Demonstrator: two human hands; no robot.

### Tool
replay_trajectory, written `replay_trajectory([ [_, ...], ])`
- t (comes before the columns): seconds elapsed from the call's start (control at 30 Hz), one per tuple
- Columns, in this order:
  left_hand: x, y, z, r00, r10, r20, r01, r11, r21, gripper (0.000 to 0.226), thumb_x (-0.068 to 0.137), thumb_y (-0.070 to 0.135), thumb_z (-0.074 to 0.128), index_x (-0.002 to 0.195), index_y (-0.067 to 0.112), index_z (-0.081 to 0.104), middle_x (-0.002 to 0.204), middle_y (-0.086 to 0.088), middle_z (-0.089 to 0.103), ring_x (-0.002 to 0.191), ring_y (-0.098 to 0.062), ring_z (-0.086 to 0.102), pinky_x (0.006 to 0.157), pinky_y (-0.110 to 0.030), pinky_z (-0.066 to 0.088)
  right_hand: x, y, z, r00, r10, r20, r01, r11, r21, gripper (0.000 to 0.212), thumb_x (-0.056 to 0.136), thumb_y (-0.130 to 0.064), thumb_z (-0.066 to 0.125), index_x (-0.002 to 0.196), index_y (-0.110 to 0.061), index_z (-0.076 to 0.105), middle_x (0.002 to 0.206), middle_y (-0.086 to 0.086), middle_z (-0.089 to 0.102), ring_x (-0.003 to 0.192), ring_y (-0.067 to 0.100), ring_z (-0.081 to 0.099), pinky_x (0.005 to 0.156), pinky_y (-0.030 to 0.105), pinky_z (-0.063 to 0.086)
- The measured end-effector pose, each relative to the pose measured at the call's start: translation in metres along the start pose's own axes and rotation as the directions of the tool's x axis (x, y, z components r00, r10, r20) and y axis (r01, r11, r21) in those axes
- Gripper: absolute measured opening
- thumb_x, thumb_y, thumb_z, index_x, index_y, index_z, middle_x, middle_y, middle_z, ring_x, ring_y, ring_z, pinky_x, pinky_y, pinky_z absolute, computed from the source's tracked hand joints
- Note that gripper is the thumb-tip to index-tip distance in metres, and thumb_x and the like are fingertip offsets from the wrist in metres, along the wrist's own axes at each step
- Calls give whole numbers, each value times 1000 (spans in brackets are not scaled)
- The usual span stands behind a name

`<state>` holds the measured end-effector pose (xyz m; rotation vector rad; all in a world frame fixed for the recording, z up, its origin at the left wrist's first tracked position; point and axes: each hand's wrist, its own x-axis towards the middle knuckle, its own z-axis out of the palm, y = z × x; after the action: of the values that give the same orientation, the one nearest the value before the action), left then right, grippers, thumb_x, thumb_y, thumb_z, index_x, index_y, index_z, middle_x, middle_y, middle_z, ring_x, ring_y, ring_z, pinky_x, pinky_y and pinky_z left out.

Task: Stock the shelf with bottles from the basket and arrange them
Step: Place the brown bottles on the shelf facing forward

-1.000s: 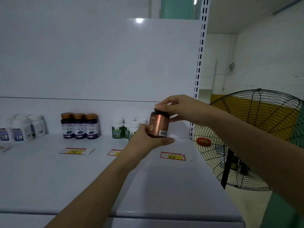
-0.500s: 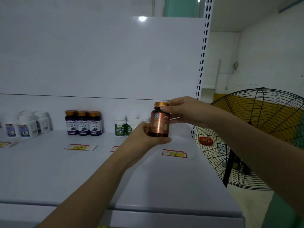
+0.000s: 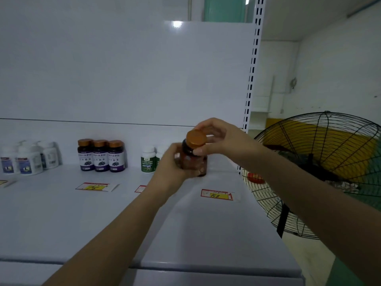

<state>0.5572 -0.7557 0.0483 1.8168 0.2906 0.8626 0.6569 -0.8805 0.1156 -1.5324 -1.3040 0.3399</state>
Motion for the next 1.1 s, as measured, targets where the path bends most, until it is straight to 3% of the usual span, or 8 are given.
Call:
replay_trajectory([
  [0.1,10,2,0,962,237,-132,-224,969,104,55,74,-3,74,113,26,47,119,1,52,97,-2,51,72,-5,45,-11,5,19,962,-260,-81,246,958,-148,47,69,0,79,106,-21,59,112,-8,64,111,6,58,99,30,48],
  [0.2,16,5,2,923,341,-181,-300,929,218,52,77,-3,71,111,28,47,115,5,54,102,-9,52,77,-8,40,-18,16,33,853,-497,-162,432,844,-317,46,72,-2,77,113,-11,59,117,0,63,112,11,57,97,29,48],
  [0.37,17,7,2,912,374,-166,-320,905,280,50,78,2,72,115,25,49,114,9,52,102,-5,50,76,-2,39,-18,25,37,782,-578,-231,465,789,-400,44,76,-10,73,117,-9,59,119,2,63,114,15,58,94,32,51],
  [0.5,20,16,-4,969,241,-55,-220,942,252,60,71,4,78,123,18,53,121,4,58,109,-11,53,96,-23,45,-12,12,22,890,-375,-259,328,922,-206,43,80,-10,74,118,-17,57,115,-7,64,113,8,58,97,28,48],
  [0.6,22,28,-14,994,32,108,-51,983,176,65,65,10,84,123,18,56,116,3,65,106,-11,60,86,-20,48,5,-5,4,943,-146,-298,128,989,-79,40,84,-16,71,121,-16,57,114,-2,65,105,11,63,90,23,52],
  [0.7,21,37,-21,960,-130,249,138,990,-17,50,68,28,79,114,20,62,107,3,71,104,-12,64,91,-27,48,22,-18,-12,971,98,-217,-98,995,11,34,88,-23,66,118,-8,61,108,5,67,94,14,67,81,24,57],
  [0.9,13,45,-16,792,-472,387,563,810,-166,49,82,42,64,116,8,61,108,-12,71,91,-20,69,72,-25,52,36,-11,-16,887,456,-75,-457,890,9,28,91,-33,61,106,-10,67,89,5,63,74,14,62,64,26,59],
  [1.1,9,43,-13,675,-606,420,699,708,-103,63,78,52,64,112,-1,62,102,-12,73,84,-19,71,71,-25,53,31,15,-8,778,627,-41,-620,777,106,30,91,-32,62,85,-3,59,84,13,61,64,19,64,48,26,57],
])
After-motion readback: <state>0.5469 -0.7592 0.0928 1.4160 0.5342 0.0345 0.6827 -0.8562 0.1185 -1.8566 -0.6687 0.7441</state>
